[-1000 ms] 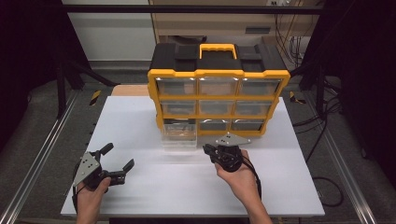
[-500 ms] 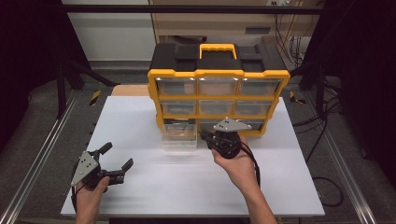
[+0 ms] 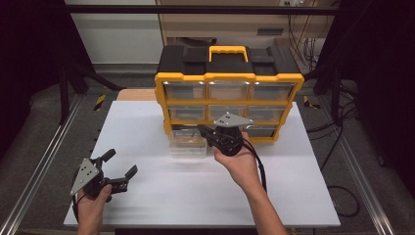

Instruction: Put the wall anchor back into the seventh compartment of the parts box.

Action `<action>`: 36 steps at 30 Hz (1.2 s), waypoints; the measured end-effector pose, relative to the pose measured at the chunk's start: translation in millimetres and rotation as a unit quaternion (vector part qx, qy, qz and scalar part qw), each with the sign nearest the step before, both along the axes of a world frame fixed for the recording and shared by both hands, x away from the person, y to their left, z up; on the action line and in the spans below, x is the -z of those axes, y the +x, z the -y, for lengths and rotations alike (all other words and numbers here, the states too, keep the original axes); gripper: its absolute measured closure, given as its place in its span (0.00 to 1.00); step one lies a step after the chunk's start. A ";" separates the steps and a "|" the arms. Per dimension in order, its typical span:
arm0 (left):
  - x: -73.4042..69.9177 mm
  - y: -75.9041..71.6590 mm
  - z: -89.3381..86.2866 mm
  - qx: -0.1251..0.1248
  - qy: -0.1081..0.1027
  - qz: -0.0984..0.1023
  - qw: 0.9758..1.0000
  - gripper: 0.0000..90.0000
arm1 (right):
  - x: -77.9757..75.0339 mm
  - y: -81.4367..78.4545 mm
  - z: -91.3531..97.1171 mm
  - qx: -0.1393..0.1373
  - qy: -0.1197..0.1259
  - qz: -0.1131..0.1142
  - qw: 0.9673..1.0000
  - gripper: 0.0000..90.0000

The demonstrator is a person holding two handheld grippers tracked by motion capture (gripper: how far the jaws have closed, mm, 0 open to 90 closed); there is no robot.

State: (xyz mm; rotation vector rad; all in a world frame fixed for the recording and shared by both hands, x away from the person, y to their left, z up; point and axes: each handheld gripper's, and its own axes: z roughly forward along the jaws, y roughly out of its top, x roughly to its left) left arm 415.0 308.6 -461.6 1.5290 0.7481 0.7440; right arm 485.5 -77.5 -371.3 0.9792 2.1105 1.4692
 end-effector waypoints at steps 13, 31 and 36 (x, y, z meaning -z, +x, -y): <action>-0.9 -3.5 -0.1 0.003 0.003 0.003 1.000 0.01 | 3.1 4.3 -15.3 0.002 -0.014 -0.004 1.000 0.94; 0.1 -1.5 3.0 0.007 0.009 0.001 1.000 0.01 | 13.7 18.9 -29.1 -0.003 -0.025 -0.023 0.999 0.94; 0.6 -1.0 3.5 0.007 0.011 0.000 1.000 0.01 | 19.3 25.8 -34.2 -0.002 -0.041 -0.032 0.999 0.86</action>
